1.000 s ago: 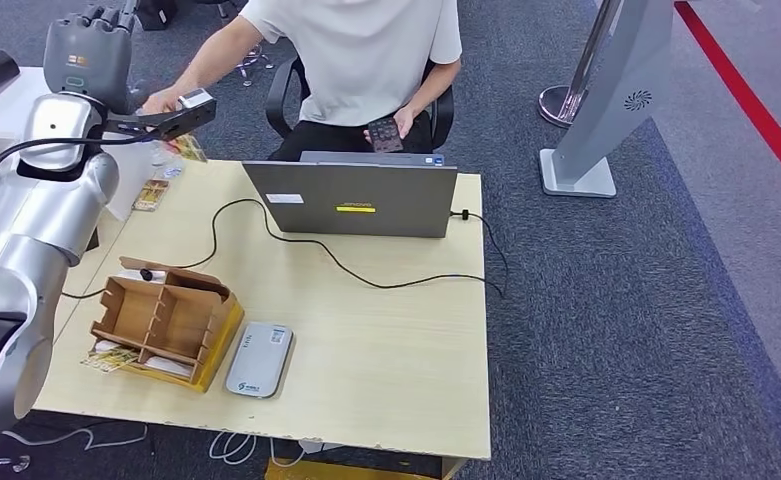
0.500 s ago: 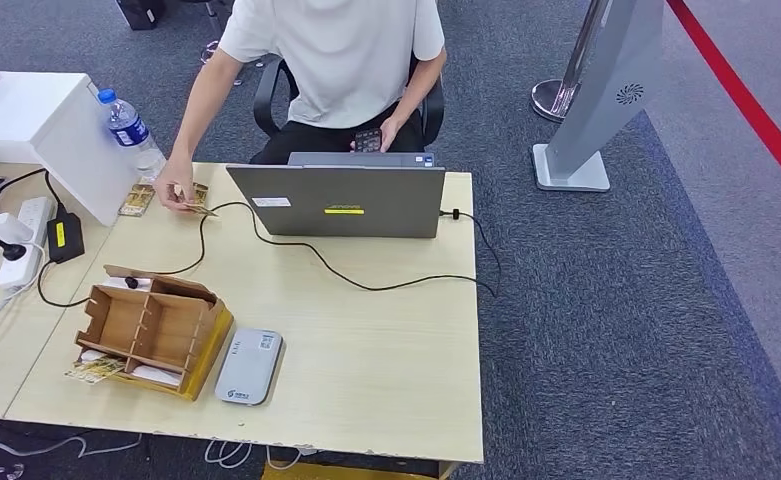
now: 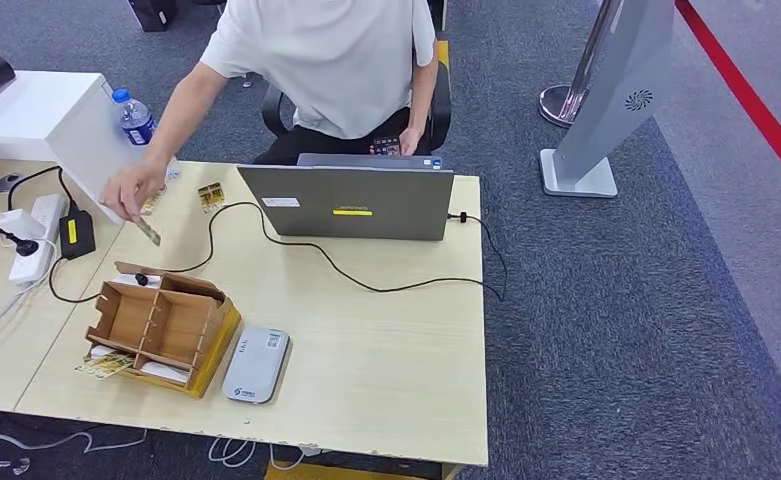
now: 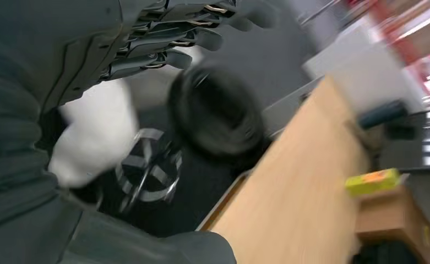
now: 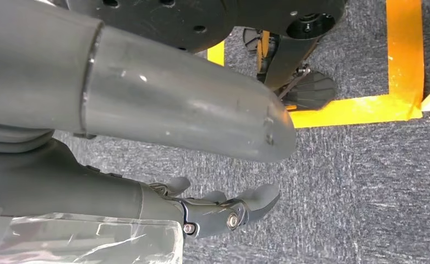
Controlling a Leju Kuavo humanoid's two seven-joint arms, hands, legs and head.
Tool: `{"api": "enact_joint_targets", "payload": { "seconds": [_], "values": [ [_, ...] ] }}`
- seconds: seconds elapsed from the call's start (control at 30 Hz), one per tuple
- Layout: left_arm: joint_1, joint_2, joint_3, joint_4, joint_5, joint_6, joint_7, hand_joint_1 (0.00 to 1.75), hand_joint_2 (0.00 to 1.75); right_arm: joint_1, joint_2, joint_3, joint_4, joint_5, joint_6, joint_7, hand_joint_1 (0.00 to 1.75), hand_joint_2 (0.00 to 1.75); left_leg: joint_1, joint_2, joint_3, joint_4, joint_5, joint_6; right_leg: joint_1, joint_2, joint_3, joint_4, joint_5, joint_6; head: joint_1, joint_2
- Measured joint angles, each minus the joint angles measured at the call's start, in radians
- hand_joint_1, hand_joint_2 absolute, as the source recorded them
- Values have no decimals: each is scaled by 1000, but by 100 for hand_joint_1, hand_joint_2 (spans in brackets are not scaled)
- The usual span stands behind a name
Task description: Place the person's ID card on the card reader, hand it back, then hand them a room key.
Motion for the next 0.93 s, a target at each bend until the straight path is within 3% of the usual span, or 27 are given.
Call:
{"api": "enact_joint_targets", "payload": {
  "seconds": [0.13,0.23,0.37,0.57,0.7,0.83,0.9,0.93],
  "values": [
    [36,-192,139,97,229,-63,68,0,175,-4,-1,0,0,28,2,5,0,0,-2,-1,1,1,-1,2,-2,-1,2,-1,-1,2,1,0],
    [49,-320,181,142,245,-53,119,0,175,-10,-1,0,0,46,6,15,0,0,-3,-2,1,2,-1,5,-3,-2,3,-2,0,6,1,0],
    [54,-484,187,182,211,-20,164,0,175,-19,-1,0,0,67,29,33,0,175,-4,-3,1,3,-2,8,-5,-3,4,-3,1,8,3,0],
    [53,-640,187,214,167,-5,210,0,175,-29,-1,21,0,115,28,68,0,175,-4,-2,1,5,-2,9,-5,-3,4,-3,2,9,4,0],
    [56,-697,167,221,153,-36,224,0,175,-34,-2,47,-2,122,29,79,0,175,-4,-2,1,5,-2,9,-4,-3,4,-3,2,9,3,0],
    [70,-727,71,222,145,-42,240,0,175,-23,-3,98,-11,68,37,86,0,175,-3,-2,1,5,-2,9,-3,-3,4,-3,2,9,2,0],
    [79,-735,13,222,140,-42,248,0,175,-15,-5,123,-18,33,39,88,0,87,-3,-2,1,5,-2,9,-3,-3,4,-3,2,9,2,0],
    [82,-737,-2,222,139,-41,250,0,175,-13,-6,130,-20,24,40,89,0,58,-3,-2,1,5,-2,9,-3,-3,4,-3,2,9,2,0]
  ]
}}
